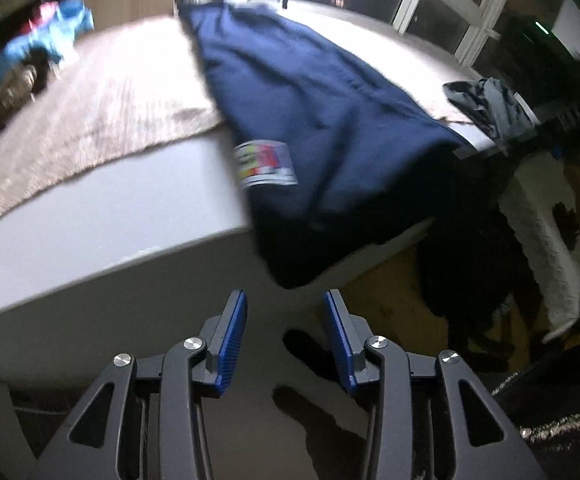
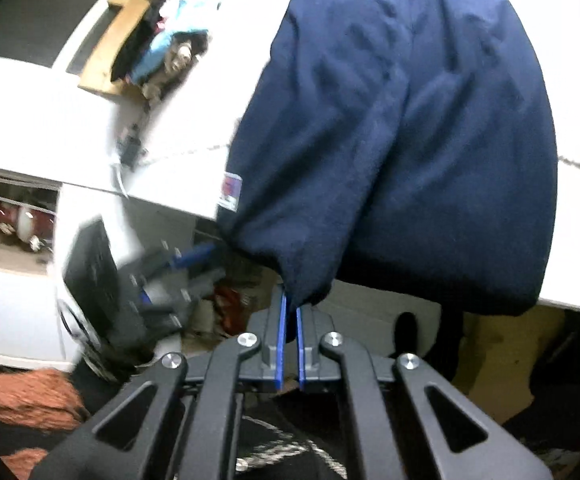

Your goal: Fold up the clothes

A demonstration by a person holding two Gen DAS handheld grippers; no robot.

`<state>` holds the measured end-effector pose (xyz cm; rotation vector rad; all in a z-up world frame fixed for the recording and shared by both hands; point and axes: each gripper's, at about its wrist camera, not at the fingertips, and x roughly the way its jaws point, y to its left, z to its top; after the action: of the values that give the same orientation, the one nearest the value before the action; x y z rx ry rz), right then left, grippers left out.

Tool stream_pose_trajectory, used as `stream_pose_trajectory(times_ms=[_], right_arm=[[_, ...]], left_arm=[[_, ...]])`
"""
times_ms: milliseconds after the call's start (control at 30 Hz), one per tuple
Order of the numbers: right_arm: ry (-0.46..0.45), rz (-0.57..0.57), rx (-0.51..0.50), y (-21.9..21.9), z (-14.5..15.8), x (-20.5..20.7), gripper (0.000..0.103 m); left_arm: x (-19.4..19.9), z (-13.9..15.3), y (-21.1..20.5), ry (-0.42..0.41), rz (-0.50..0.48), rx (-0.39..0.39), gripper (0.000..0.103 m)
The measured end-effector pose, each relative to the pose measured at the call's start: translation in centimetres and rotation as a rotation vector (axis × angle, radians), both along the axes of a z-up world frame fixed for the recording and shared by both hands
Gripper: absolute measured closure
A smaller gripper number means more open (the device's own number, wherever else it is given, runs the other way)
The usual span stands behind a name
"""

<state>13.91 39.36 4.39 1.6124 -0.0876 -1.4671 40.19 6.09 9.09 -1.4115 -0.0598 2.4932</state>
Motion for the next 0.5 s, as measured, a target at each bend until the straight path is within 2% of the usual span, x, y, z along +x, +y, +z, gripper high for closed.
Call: stream_pose_trajectory(times_ms=[133,233,267,333,400,500], right_arm=[[-0.051,-0.025,-0.047,-0.3,1.3,-0.2,0.099],[-0.072,-0.025,-0.061,-1.0,1.7,0.1,0.098],[-0.081,-0.024,-0.066,-0.8,1.8,0.2,0.099],[-0.101,-0.028,-0.081,-0.4,2.4,0.0,0.098],[-0.113,-0.03,-0.095,0.0,3.1,-0.2,0.099],[-0.082,-0.024,-0.091,0.2,4.0,-0.4,0.099]], left_arm=[[1.3,0.5,4.1,0.149,0.026,-0.053,0.055],[0.7,0.1,7.1,0.209,0.039,-0.074,0.053],[0.5,-0.1,7.9,0.226,0.043,-0.109,0.053],[0.2,-0.2,8.2,0.253,0.068,-0.177,0.053],[0.1,-0.1,7.2,0.257,0.109,-0.187,0.053],[0.2,0.3,5.9,0.266,0.137,-0.212,0.053]])
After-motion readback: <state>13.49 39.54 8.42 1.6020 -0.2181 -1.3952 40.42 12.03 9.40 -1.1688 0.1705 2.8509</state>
